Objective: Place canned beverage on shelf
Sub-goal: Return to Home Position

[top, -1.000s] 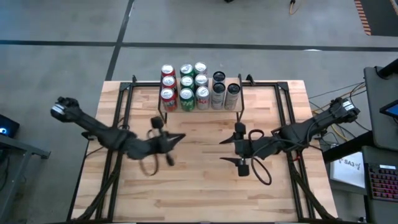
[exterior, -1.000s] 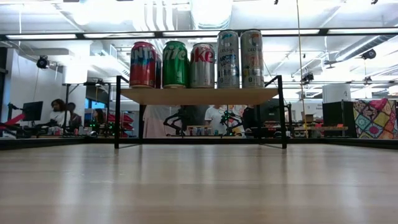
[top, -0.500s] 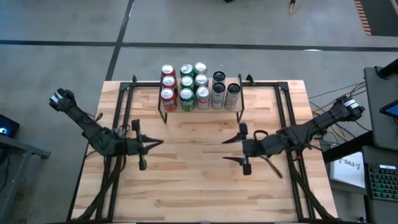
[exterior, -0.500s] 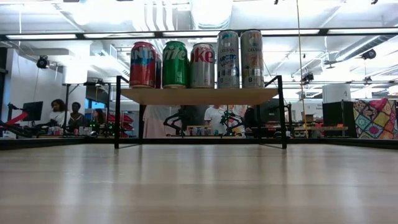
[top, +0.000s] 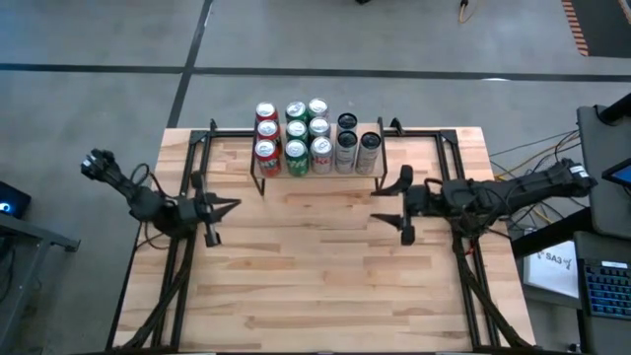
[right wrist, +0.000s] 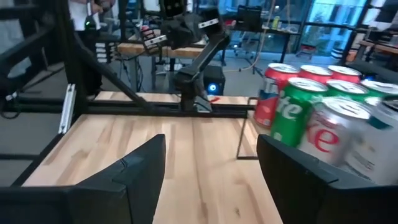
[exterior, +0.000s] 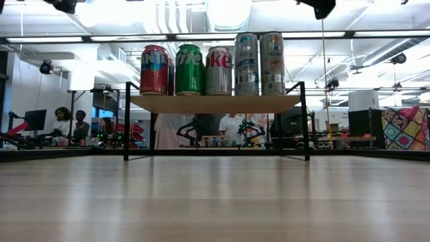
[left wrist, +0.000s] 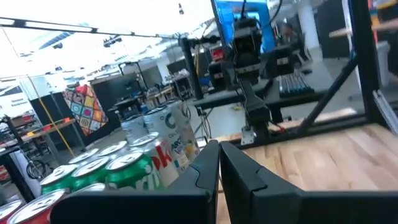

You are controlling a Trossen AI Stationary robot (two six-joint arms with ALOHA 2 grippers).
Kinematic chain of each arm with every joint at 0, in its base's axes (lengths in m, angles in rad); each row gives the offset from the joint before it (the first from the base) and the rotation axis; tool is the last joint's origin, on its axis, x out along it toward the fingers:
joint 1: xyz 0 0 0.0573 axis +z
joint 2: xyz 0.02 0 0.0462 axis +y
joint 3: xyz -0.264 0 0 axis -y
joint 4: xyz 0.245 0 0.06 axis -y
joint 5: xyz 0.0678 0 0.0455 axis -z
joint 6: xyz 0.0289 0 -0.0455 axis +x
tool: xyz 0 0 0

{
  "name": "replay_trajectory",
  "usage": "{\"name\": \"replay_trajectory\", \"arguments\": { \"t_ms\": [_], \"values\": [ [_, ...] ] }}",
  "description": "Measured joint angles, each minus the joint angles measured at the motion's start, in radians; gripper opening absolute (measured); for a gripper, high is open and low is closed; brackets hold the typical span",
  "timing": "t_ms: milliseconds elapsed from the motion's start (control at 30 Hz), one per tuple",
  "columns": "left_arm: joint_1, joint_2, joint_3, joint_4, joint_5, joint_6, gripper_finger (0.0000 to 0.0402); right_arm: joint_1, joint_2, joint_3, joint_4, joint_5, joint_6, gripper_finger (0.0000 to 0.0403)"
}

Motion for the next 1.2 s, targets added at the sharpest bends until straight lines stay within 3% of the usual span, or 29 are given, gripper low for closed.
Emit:
{"name": "replay_trajectory", "arguments": {
  "t_ms": [633,1200],
  "values": [
    [0.004,-0.447,-0.146,-0.098,0.004,0.011,0.0,-0.028,-0.3,-0.204,0.001,-0.001,0.053,0.0242],
    [0.005,-0.451,-0.207,-0.141,-0.01,-0.074,0.0,-0.03,-0.576,-0.417,0.057,0.034,0.065,0.0243]
  ]
}}
